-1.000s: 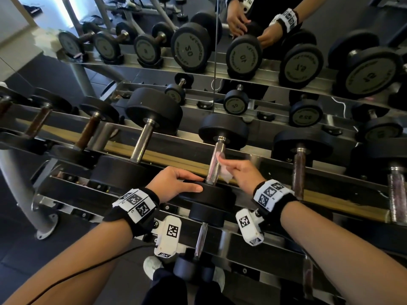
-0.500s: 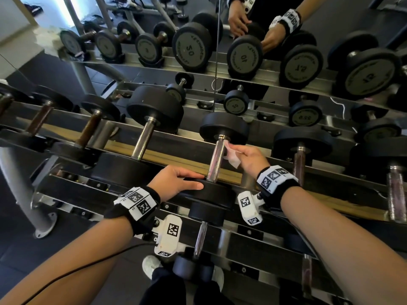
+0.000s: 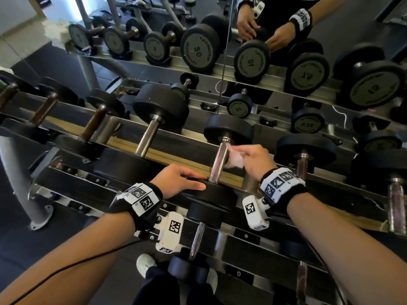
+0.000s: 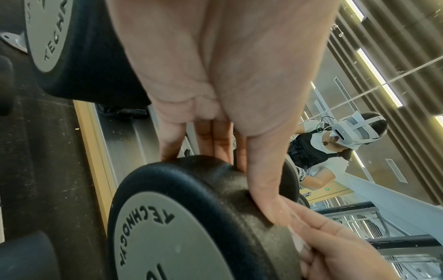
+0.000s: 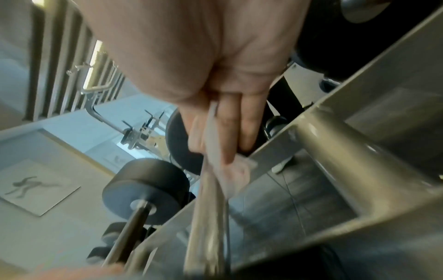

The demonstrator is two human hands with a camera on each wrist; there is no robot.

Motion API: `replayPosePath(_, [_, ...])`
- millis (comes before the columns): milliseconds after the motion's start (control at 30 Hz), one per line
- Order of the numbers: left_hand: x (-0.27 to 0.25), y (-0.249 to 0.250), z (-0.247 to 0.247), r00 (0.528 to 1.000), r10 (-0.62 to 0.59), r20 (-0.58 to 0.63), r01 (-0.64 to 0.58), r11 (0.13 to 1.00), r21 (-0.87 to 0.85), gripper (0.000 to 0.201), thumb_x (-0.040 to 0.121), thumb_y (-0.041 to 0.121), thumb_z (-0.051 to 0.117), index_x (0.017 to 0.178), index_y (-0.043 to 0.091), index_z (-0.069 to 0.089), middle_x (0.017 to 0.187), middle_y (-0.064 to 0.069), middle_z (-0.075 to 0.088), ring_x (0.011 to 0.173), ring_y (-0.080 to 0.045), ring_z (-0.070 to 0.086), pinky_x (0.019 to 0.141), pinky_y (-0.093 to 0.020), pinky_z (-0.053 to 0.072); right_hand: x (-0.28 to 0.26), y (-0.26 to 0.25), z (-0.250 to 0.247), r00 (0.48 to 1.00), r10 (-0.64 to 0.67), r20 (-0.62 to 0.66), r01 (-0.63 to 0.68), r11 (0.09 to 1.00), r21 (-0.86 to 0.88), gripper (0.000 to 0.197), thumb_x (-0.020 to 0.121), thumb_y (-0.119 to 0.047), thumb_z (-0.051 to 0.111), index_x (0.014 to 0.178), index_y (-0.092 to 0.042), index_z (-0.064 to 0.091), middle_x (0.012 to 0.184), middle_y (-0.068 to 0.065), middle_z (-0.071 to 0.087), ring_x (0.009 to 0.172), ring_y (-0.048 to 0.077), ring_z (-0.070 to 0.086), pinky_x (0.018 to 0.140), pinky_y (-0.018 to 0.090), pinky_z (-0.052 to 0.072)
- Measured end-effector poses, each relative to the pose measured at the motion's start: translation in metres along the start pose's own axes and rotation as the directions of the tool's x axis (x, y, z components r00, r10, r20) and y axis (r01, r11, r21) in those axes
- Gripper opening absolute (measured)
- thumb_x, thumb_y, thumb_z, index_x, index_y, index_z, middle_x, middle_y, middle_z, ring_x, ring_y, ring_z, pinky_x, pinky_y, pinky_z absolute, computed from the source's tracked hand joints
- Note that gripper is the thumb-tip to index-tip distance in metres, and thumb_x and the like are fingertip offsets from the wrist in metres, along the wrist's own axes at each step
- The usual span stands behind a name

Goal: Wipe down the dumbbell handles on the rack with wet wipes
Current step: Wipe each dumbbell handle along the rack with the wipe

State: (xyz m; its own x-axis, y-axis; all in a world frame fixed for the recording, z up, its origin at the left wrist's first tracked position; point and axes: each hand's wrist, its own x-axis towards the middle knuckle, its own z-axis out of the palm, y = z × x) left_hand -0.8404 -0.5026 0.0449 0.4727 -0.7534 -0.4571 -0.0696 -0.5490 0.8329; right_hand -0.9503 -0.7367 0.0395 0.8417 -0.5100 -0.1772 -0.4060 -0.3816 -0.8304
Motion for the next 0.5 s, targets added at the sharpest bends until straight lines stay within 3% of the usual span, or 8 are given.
replayPosePath(67, [-0.001, -0.002, 0.001, 1.0, 0.0, -0.01, 0.0, 1.0, -0.011, 0.029, 0.078, 0.031, 0.081, 0.106, 0.035, 0.077, 0.098, 0.013, 0.076, 0.094, -0.003, 0.071, 0.096, -0.03, 0.054, 0.007, -0.006, 0.003, 0.992, -0.001, -0.123, -0.009, 0.997, -0.077, 0.028, 0.097, -0.021, 0.059, 0.112, -0.041, 0.072, 0.083, -0.016, 0.067, 0.078, -0.001, 0.06, 0.066, 0.004, 0.039])
replayPosePath(133, [-0.002, -0.002, 0.001, 1.0, -0.003, -0.019, 0.002, 1.0, -0.013, 0.028, 0.078, 0.032, 0.081, 0.105, 0.038, 0.076, 0.099, 0.015, 0.076, 0.095, -0.002, 0.07, 0.097, -0.03, 0.053, 0.012, -0.006, 0.016, 0.998, 0.045, -0.04, -0.049, 0.994, -0.095, 0.026, 0.099, -0.023, 0.057, 0.12, -0.031, 0.07, 0.102, -0.002, 0.068, 0.094, 0.016, 0.063, 0.086, 0.02, 0.049])
replayPosePath(200, [-0.001, -0.003, 0.001, 1.0, -0.001, -0.02, 0.001, 1.0, 0.002, 0.027, 0.078, 0.034, 0.081, 0.104, 0.041, 0.076, 0.099, 0.019, 0.075, 0.097, 0.0, 0.069, 0.1, -0.03, 0.05, 0.009, -0.005, 0.027, 0.996, 0.077, 0.039, -0.074, 0.994, -0.077, 0.027, 0.1, -0.023, 0.054, 0.122, -0.029, 0.068, 0.114, 0.007, 0.068, 0.108, 0.026, 0.062, 0.101, 0.037, 0.047])
replayPosePath(300, [-0.001, -0.003, -0.001, 1.0, -0.001, -0.026, 0.002, 0.999, 0.047, 0.027, 0.076, 0.04, 0.081, 0.102, 0.044, 0.075, 0.099, 0.02, 0.074, 0.101, -0.001, 0.067, 0.104, -0.032, 0.047, -0.003, 0.002, 0.035, 0.991, -0.048, 0.122, 0.08, 0.958, -0.275, 0.039, 0.1, -0.012, 0.051, 0.133, -0.029, 0.061, 0.124, 0.009, 0.066, 0.116, 0.028, 0.06, 0.103, 0.033, 0.044])
replayPosePath(367, [-0.001, -0.004, 0.0, 0.999, -0.003, -0.032, 0.004, 0.999, 0.046, 0.028, 0.076, 0.041, 0.081, 0.103, 0.044, 0.075, 0.099, 0.02, 0.074, 0.1, -0.001, 0.067, 0.104, -0.034, 0.048, -0.013, 0.011, 0.034, 0.974, -0.097, 0.203, 0.163, 0.928, -0.336, 0.041, 0.101, -0.013, 0.049, 0.134, -0.035, 0.058, 0.121, 0.005, 0.067, 0.111, 0.024, 0.063, 0.101, 0.034, 0.047])
replayPosePath(500, [-0.003, -0.005, 0.002, 0.999, 0.021, -0.049, -0.019, 0.999, 0.032, 0.027, 0.078, 0.037, 0.08, 0.104, 0.041, 0.075, 0.099, 0.021, 0.074, 0.1, 0.0, 0.067, 0.104, -0.035, 0.048, -0.024, 0.018, 0.019, 0.902, 0.023, 0.431, 0.153, 0.917, -0.369, 0.033, 0.102, -0.029, 0.05, 0.12, -0.054, 0.061, 0.116, -0.008, 0.067, 0.101, 0.009, 0.064, 0.09, 0.026, 0.05])
